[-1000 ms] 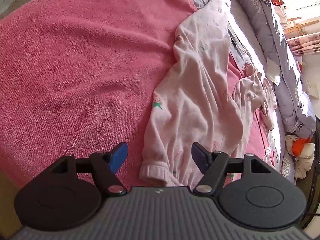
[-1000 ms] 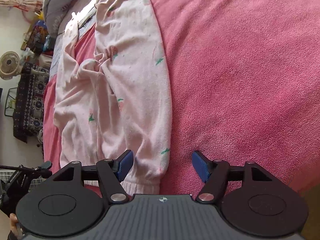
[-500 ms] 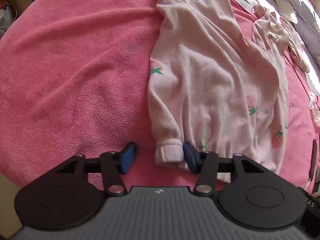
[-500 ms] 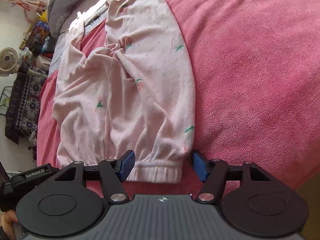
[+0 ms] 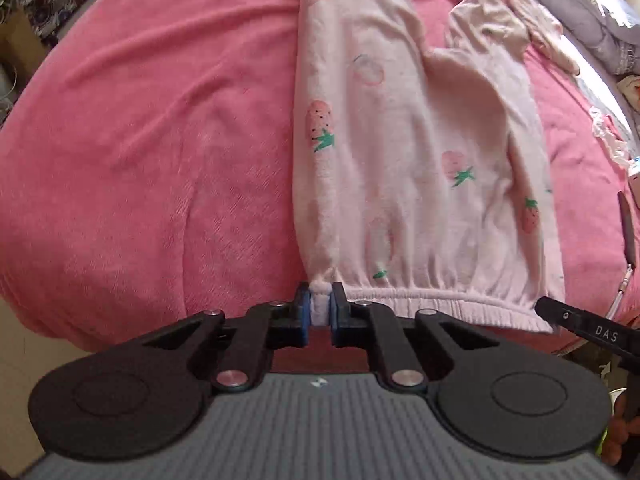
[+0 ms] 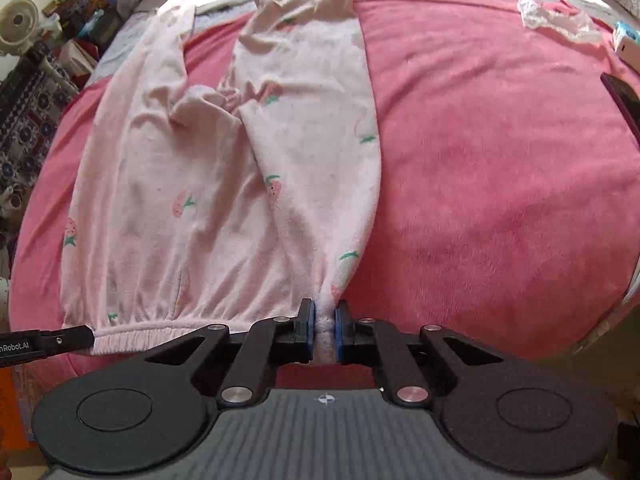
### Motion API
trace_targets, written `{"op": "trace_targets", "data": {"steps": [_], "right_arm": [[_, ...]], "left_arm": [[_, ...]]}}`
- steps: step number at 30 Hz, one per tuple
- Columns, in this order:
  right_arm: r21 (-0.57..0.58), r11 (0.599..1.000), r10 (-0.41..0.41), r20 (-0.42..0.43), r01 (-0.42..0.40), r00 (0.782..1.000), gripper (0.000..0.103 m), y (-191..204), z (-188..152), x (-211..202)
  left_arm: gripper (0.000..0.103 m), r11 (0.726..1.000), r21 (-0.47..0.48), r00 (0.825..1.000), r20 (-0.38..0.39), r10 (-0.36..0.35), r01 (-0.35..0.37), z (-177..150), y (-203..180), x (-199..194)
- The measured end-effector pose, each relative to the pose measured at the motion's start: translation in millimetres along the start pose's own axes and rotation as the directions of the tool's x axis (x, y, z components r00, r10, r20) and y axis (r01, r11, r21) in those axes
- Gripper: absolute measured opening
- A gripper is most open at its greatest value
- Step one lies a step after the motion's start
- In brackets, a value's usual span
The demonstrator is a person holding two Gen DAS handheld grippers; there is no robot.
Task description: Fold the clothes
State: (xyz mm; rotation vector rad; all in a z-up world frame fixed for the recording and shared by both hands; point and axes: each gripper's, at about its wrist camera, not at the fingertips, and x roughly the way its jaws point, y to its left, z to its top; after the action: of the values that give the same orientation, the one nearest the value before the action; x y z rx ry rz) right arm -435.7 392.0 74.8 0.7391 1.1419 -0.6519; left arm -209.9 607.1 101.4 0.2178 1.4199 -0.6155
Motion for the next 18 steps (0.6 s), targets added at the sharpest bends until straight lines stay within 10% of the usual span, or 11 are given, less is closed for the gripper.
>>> {"op": "trace_targets", "data": {"steps": [6, 14, 18], "right_arm": [[-0.101, 0.995, -0.008, 0.024, 0.01, 1.0, 0.013, 13.0, -9.8, -9.9], [-0.133, 0.991, -0.011, -0.024, 0.007, 1.0, 0.013, 11.2, -16.0, -5.8], [-0.201, 0.98, -0.021, -0.048, 0.011, 0.999, 0.025, 14.6, -18.3, 1.3]], "left_arm": [[0.018, 0.999, 0.046, 0.999, 0.05, -0.016, 0.014, 1.3, 19.3, -18.6], [0.003, 0.976, -0.009, 0.976, -0.003, 0.218, -0.218, -15.3, 65.7, -14.1], [0.004, 0.979, 0.025, 0.973, 0.114, 0.199, -0.203, -6.9, 62.2, -32.0]]}}
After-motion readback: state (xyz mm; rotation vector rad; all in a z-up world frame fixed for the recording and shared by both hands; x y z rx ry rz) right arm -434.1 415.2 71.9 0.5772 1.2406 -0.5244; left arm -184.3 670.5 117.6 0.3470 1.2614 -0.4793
